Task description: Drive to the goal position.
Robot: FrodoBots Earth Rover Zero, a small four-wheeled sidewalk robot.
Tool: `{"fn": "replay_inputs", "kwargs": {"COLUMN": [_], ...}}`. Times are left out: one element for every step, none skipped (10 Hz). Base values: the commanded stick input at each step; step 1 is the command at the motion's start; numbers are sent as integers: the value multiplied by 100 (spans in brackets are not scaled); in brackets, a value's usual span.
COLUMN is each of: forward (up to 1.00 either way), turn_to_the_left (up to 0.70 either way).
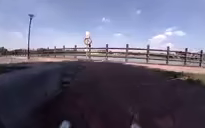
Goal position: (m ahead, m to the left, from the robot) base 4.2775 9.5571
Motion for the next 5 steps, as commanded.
{"fn": "replay_inputs", "kwargs": {"forward": [70,70,70,70,70], "turn_to_the_left": [0,0,0,0,0]}}
